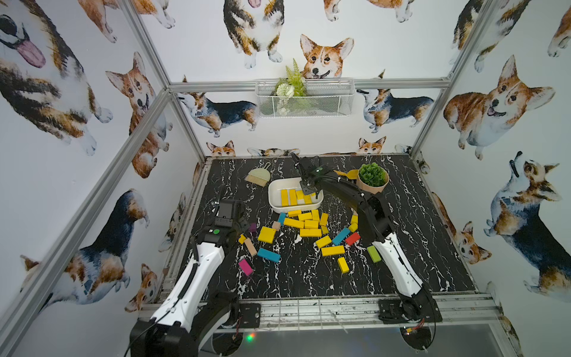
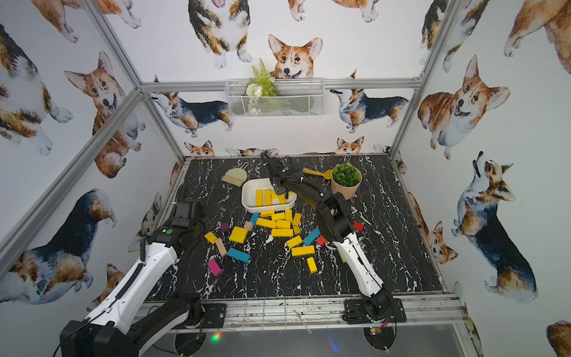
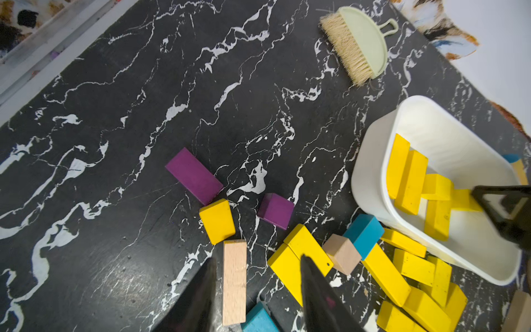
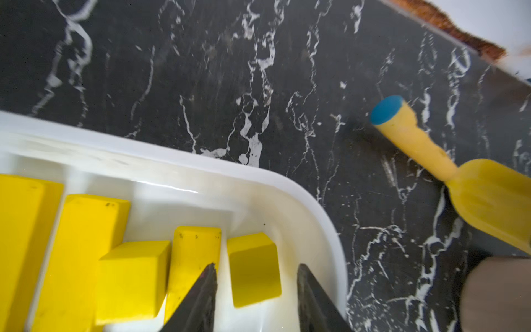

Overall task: Pick out the yellow building blocks
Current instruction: Place the building block in the storage box, then pick up the building block from the center of the board.

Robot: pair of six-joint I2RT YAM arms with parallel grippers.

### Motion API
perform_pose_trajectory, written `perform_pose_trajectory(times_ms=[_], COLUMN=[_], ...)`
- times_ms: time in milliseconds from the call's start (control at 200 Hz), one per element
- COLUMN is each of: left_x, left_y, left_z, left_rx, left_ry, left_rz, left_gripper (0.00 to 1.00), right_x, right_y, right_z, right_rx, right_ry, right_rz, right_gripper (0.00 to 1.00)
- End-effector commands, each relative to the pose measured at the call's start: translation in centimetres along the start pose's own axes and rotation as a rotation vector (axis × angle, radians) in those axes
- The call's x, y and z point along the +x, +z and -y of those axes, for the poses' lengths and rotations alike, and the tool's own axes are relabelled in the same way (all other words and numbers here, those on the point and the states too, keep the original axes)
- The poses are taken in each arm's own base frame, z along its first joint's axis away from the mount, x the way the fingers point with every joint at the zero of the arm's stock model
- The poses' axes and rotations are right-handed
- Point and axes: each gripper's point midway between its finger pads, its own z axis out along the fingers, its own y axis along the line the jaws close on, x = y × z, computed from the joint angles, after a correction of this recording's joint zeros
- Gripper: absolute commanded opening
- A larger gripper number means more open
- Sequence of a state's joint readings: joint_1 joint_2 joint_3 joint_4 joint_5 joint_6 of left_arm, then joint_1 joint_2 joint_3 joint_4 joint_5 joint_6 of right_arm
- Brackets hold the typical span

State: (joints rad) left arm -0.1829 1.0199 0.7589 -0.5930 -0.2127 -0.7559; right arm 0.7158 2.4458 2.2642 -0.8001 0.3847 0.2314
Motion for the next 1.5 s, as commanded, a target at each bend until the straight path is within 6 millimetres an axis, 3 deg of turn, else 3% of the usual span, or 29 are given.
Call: perform_pose_trajectory(times_ms=[0,180,305,400,606,866,1166,1491], left_x=[0.1,0.4,0.9,1.4,2.5,3.4,3.8,2.9], left_y=[0.5,1.8,2.9,4.0,6.0,8.5,10.5,9.9], left_z=[-0.8,-1.3,-1.8,-2.3,-3.4,-3.4,-4.0,-3.7], left_rx=[-0.053,-0.104,-0.149,-0.191,-0.274,-0.309,-0.363,-0.357], left_ry=[0.002,0.023,0.042,0.061,0.066,0.058,0.077,0.079], left_rz=[-0.009,-0.023,-0.048,-0.076,-0.117,-0.151,-0.169,-0.145], left_gripper=[0.52,0.53,0.53,0.53,0.55,0.61,0.49,0.28], right_x=[-2.1,-2.9,-0.6,2.2,8.4,12.7,14.5,14.3], right_y=[-4.2,-10.6,-14.2,-15.4,-15.5,-15.8,-16.4,-16.7], right_z=[0.6,0.9,0.0,-0.6,0.1,1.7,2.6,2.7], right_rx=[-0.008,-0.055,-0.122,-0.153,-0.168,-0.162,-0.161,-0.165], right_ry=[-0.022,-0.012,-0.006,0.004,0.061,0.121,0.155,0.154], right_rz=[0.072,0.163,0.203,0.203,0.121,0.058,0.043,0.048], right_gripper=[0.51,0.51,0.51,0.51,0.51,0.50,0.50,0.49])
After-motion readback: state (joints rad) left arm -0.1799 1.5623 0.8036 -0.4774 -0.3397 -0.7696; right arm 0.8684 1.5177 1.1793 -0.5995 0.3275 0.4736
